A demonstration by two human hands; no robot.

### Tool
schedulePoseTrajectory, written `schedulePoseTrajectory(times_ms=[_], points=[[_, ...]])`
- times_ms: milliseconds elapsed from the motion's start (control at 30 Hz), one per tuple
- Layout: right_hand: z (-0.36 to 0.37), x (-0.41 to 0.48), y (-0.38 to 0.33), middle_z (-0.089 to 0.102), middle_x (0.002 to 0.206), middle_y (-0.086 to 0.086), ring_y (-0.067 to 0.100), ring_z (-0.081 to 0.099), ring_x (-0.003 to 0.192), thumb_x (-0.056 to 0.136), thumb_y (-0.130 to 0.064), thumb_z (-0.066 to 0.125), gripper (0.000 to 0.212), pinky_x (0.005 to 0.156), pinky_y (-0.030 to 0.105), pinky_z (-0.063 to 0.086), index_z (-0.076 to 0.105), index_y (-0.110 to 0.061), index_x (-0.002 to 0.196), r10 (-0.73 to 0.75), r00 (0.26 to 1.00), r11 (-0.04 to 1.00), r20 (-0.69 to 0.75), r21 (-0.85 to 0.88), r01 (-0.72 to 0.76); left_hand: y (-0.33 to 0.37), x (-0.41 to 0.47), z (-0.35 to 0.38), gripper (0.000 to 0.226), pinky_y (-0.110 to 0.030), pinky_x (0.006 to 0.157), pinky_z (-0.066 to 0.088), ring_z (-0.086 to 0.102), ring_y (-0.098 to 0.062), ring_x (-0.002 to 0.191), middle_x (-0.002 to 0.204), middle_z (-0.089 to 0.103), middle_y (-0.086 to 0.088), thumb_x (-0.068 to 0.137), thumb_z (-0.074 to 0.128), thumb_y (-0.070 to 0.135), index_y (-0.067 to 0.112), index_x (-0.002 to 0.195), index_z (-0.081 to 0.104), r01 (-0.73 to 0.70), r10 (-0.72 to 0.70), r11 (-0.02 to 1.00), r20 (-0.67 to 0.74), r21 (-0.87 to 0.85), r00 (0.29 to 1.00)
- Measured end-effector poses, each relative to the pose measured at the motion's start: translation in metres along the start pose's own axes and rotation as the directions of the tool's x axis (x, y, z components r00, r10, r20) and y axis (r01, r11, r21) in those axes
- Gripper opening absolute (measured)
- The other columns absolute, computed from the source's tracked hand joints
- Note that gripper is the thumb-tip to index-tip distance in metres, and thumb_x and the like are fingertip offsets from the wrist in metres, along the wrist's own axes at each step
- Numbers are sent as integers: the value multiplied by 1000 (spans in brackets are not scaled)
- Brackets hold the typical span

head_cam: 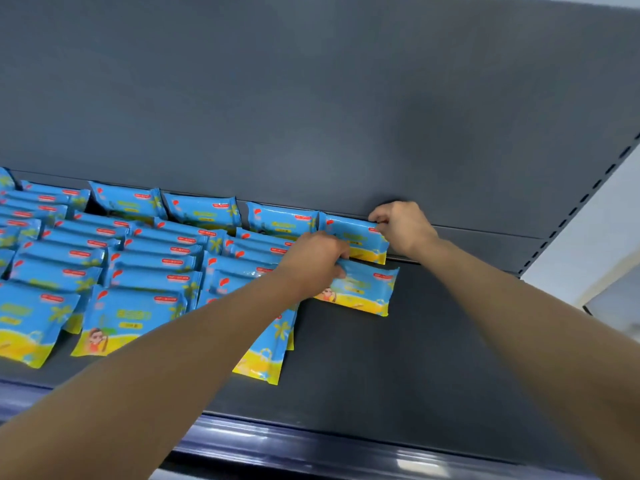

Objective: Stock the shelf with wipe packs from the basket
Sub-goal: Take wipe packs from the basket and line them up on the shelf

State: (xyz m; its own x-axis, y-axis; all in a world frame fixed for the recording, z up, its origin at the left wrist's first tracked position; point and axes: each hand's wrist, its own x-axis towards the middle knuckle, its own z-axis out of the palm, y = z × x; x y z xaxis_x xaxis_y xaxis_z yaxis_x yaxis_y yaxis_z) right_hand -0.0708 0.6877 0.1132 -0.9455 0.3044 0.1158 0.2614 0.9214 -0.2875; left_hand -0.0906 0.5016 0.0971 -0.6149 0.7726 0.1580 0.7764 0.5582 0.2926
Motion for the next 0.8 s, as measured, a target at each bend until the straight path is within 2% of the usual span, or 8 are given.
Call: schedulePoseTrajectory(times_ms=[100,233,333,433,567,800], points=[[-4,-4,1,67,112,9,28,59,104,90,-5,45,31,91,36,48,68,-14,108,-22,996,998,-84,48,26,-6,24,1,26,-29,85,31,49,-25,109,110,62,-8,85,63,22,13,108,60,1,-1,994,-5,107,1000],[-15,-12,2,67,114,9,28,59,106,90,-4,43,32,92,35,47,66,-11,110,-45,986,997,-163,60,55,-15,52,7,23,-33,90,31,48,-27,109,112,60,-7,85,58,19,12,107,56,29,-16,970,-58,241,998],[-20,-20,1,67,113,9,27,60,104,90,-5,45,29,91,36,47,66,-10,111,-39,980,996,-196,74,54,-15,65,14,30,-34,91,31,45,-27,112,116,54,-7,86,57,19,14,115,52,76,-40,948,-120,310,992],[-23,-29,-1,65,113,9,27,60,102,91,-8,48,27,89,37,48,64,-11,112,-43,974,995,-221,76,61,-13,70,20,42,-34,88,34,44,-26,108,116,48,-8,81,64,18,12,117,44,137,-58,915,-213,380,975],[-23,-38,-6,56,125,8,26,56,109,91,-13,53,32,90,32,45,58,-12,122,-42,969,997,-244,54,57,-13,67,21,48,-34,85,34,43,-25,103,113,45,-7,76,69,18,12,112,39,164,-51,903,-279,398,959],[-24,-52,-28,52,130,9,28,51,115,92,-16,52,34,88,32,43,55,-12,126,13,968,999,-251,43,-2,-26,39,8,44,-36,92,32,42,-26,108,117,44,-8,83,62,24,11,119,41,113,-20,927,-251,358,968]])
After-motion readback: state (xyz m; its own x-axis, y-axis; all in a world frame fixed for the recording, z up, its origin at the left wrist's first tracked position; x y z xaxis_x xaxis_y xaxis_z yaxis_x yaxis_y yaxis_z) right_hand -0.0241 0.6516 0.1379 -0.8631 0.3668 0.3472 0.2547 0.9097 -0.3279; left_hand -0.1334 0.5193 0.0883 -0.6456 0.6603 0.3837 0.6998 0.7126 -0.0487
